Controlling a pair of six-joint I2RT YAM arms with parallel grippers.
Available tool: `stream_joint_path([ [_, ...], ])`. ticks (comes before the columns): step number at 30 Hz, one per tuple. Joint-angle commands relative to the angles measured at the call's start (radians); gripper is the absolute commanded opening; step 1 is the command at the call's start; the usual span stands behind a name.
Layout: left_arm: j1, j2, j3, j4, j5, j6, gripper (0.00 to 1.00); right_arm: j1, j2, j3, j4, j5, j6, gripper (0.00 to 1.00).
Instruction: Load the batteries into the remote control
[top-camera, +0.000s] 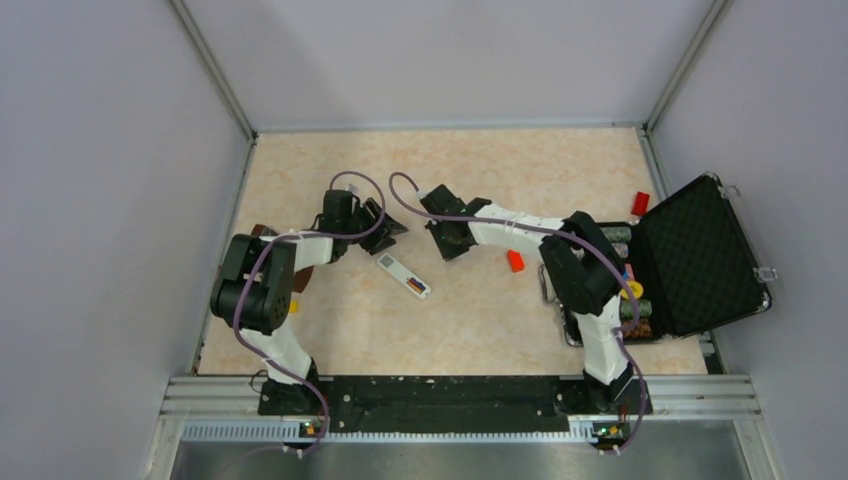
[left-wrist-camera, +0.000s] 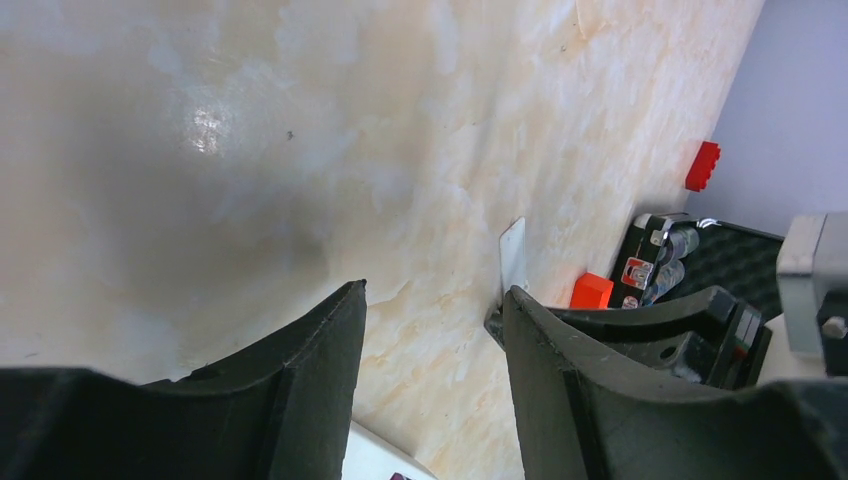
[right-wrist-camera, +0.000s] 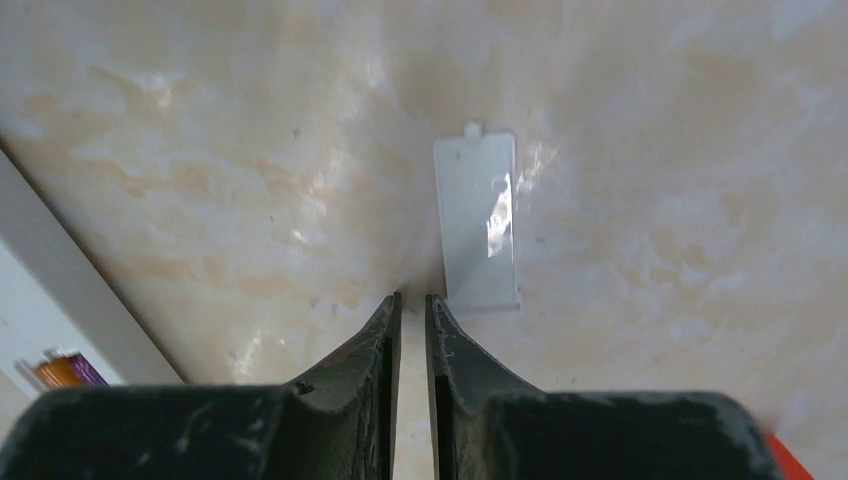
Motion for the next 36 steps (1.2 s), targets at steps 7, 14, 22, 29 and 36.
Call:
stream_joint_path([
  [7, 0.003, -0.047, 0.027, -0.036, -0.024, 0.051, 0.57, -0.007, -0.126, -0.05, -0.086, -0.043, 0.001, 0.18],
  [14, 0.003, -0.072, 0.053, -0.101, -0.049, 0.099, 0.57, -0.032, -0.12, 0.075, -0.17, 0.006, -0.015, 0.55],
  [22, 0.009, -0.072, 0.08, -0.124, -0.061, 0.11, 0.57, -0.039, 0.062, 0.304, -0.338, 0.052, -0.033, 0.6],
  [29, 0.029, -0.06, 0.087, -0.125, -0.061, 0.117, 0.57, -0.049, 0.122, 0.352, -0.381, 0.011, -0.049, 0.63],
  [36, 0.051, -0.052, 0.09, -0.127, -0.054, 0.125, 0.57, -0.057, 0.182, 0.389, -0.422, -0.02, -0.054, 0.56],
])
